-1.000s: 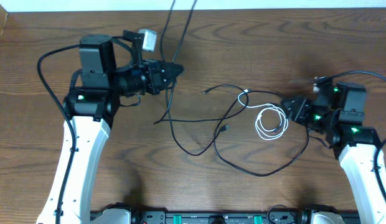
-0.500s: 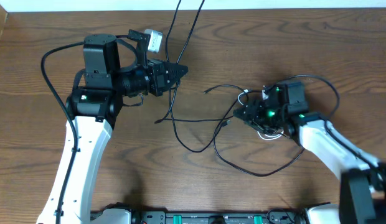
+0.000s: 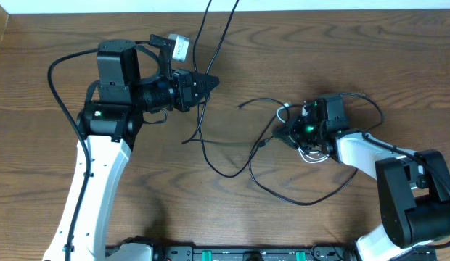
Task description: Untangle cables
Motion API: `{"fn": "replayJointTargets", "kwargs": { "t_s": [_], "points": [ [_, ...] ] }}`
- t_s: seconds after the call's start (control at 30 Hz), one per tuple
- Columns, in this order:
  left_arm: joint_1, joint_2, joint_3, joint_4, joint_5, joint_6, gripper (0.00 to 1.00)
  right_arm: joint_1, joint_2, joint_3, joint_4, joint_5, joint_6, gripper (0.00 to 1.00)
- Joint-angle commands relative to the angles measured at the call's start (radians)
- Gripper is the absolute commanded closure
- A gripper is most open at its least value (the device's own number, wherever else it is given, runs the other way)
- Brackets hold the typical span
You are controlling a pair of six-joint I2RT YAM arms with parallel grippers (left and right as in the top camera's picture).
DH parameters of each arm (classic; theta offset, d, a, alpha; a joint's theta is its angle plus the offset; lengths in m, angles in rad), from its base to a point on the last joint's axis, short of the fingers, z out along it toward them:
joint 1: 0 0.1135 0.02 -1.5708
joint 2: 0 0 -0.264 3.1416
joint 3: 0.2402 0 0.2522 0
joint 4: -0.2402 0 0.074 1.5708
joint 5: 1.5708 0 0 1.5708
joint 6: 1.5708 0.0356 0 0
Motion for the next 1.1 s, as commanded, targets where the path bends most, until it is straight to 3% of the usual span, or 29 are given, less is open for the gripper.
{"fn": "replayJointTargets", "kwargs": {
  "t_s": [0.0, 0.27, 0.5, 0.6, 0.7, 0.83, 0.97, 1.07],
  "points": [
    [0.001, 0.0, 0.016, 0.002, 0.019, 0.013, 0.92, 0.003, 0.002, -0.003, 0.024, -0.015, -0.018, 0.99],
    [0.001, 0.0, 0.016, 0.002, 0.019, 0.014, 0.92, -0.027, -0.122, 0.029, 0.073, -0.199, -0.192, 0.99],
    [0.001, 0.0, 0.016, 0.003, 0.019, 0.014, 0.92, -0.022, -0.474, 0.063, -0.261, 0.192, -0.414, 0.98],
    [0.001, 0.0, 0.016, 0.003, 0.019, 0.014, 0.92, -0.018, -0.598, 0.063, -0.334, 0.266, -0.485, 0.98],
    [0.001, 0.0, 0.016, 0.003, 0.019, 0.014, 0.92, -0.017, -0.677, 0.063, -0.376, 0.248, -0.55, 0.99],
    [0.001, 0.0, 0.016, 0.016, 0.019, 0.002, 0.92, -0.016, -0.736, 0.063, -0.396, 0.072, -0.659, 0.99],
    [0.001, 0.0, 0.016, 0.063, 0.019, -0.066, 0.92, 0.018, -0.732, 0.063, -0.505, 0.075, -0.68, 0.99],
    [0.001, 0.0, 0.016, 0.069, -0.039, -0.066, 0.93, 0.105, -0.728, 0.063, -0.559, 0.075, -0.798, 0.99]
  ]
}}
